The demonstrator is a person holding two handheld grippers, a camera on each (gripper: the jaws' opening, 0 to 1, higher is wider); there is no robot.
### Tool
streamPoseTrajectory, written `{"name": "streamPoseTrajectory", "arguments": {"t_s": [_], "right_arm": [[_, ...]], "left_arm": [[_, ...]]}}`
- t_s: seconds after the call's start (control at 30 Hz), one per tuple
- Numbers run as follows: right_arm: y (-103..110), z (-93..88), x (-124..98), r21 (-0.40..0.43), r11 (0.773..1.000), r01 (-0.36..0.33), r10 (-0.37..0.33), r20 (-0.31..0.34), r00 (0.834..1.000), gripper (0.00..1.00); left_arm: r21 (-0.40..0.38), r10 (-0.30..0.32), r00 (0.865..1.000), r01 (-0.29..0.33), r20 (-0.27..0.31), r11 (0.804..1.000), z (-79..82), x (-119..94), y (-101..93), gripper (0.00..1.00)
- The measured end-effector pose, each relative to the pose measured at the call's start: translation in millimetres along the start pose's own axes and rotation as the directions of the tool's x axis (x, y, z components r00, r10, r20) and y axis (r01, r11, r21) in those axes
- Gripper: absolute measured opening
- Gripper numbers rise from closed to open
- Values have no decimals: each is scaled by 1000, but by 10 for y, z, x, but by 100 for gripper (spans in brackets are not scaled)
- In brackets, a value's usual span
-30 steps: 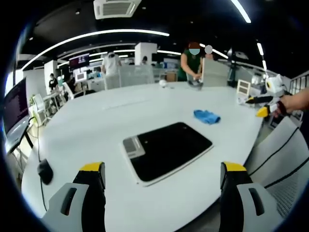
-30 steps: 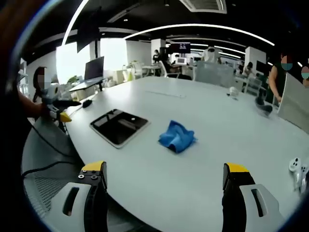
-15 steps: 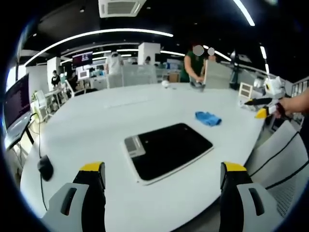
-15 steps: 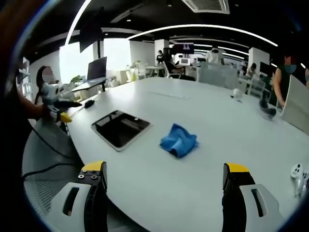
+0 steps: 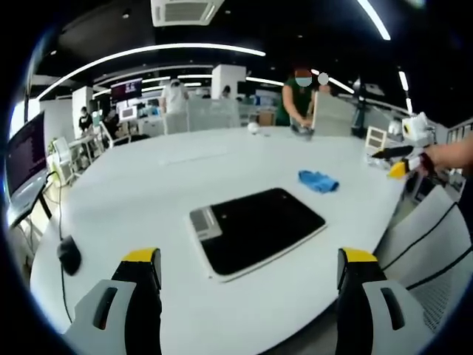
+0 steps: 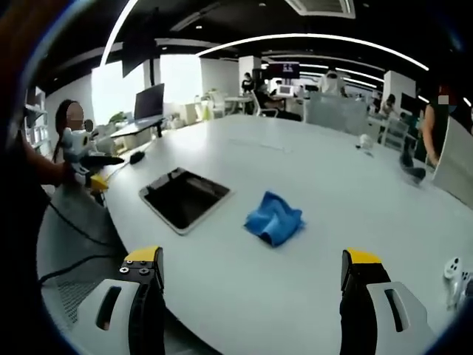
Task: Wipe the mirror surface with the cleaning cloth until all visible marks leave the cleaned area.
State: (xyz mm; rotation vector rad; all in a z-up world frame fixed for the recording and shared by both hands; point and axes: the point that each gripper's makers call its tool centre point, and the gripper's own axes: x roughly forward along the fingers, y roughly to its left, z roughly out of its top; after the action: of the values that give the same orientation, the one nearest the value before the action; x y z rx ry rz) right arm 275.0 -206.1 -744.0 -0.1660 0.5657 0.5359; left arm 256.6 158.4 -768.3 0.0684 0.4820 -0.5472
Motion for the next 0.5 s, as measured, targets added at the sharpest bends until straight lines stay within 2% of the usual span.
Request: {"name": "streamPoseTrajectory", "arguments": {"t_s": [0.23, 0.27, 0.37, 0.5], "right_arm": [[-155, 443, 51, -52, 998, -24, 24, -12, 1000, 100], [-145, 465, 55, -51, 998, -39, 37, -33, 999, 100], [-171, 631, 92, -78, 996, -48, 46, -18, 999, 99], [-217, 716, 173, -88, 994, -64, 62, -28, 998, 97]], "left_arm": [[1, 2, 1000, -2, -3, 1000, -7, 2, 3, 100], [-1, 2, 1000, -2, -2, 1000, -7, 3, 7, 100], [0, 3, 1000, -3, -2, 1000, -13, 6, 10, 100], [2, 2, 1000, -2, -3, 1000, -13, 8, 2, 100]]}}
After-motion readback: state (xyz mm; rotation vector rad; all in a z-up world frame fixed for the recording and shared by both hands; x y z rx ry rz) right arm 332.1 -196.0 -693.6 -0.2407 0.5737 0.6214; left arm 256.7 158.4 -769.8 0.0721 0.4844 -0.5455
